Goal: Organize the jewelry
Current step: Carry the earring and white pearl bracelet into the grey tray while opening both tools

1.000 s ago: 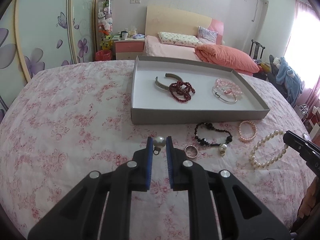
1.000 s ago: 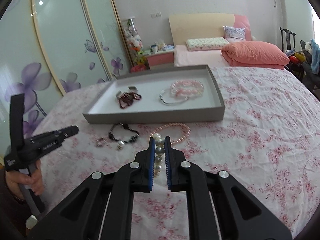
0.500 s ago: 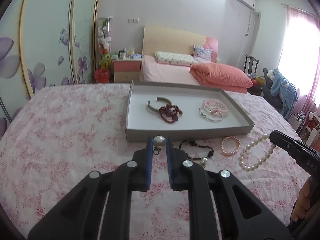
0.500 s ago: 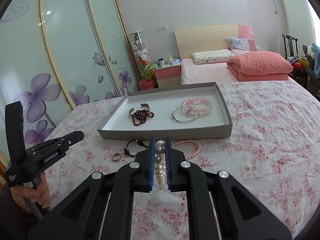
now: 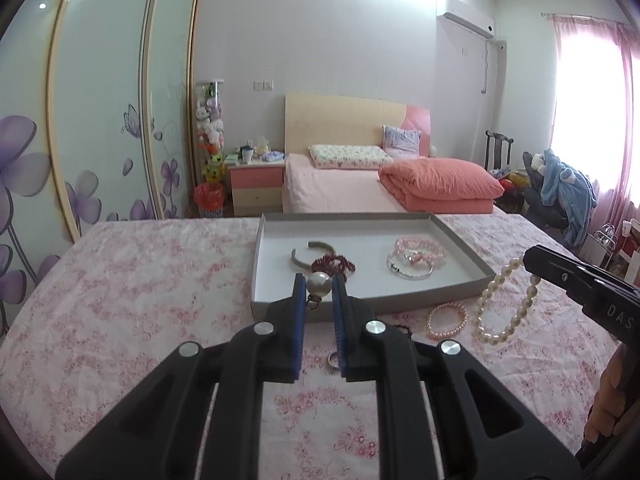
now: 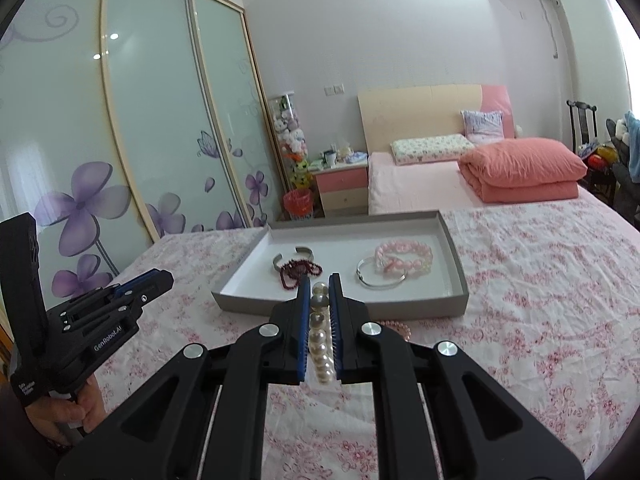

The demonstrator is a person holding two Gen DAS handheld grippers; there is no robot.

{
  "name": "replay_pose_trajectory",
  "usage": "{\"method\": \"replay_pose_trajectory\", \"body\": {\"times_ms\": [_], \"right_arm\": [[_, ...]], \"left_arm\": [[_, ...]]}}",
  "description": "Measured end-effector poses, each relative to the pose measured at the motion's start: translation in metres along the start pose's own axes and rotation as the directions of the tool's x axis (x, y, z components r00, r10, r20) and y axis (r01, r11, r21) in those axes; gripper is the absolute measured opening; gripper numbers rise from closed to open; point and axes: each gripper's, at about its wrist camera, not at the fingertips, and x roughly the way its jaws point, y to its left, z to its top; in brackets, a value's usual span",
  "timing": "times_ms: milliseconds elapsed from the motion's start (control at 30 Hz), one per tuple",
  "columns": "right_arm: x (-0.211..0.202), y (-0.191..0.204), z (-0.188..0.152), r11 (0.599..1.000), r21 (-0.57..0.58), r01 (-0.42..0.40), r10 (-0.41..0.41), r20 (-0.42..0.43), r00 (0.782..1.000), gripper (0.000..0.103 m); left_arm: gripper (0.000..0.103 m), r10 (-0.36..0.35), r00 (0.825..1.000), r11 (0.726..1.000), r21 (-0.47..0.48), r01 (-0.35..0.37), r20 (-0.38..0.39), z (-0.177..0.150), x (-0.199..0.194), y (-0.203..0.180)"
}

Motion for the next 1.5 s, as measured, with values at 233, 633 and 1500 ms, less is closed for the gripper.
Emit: {"method": "replay_pose_trajectory", "body": {"times_ms": [233,633,1500], "right_arm": [[-0.006,0.008,0.01,1.0,-0.024,0.006,-0.004,0.065,0.998,0.01],[-0.007,0.01,0.024,0.998,-0.054,0.026,-0.019,0.133,0.991,0.01],[0.037,-0.005,0.057,0.997,-0.046,0.064,-0.056,0.164,0.985,0.01]], "left_arm": [[0.014,0.008,0.998,1.0,0.008,-0.008,0.057,0.007,-0.01,-0.007],[0.014,0.01,0.994,1.0,0.017,-0.012,0.105,0.014,-0.015,-0.016],[0.014,0.008,0.998,1.0,0.017,-0.009,0.069,0.042,0.045,-0.012]]}}
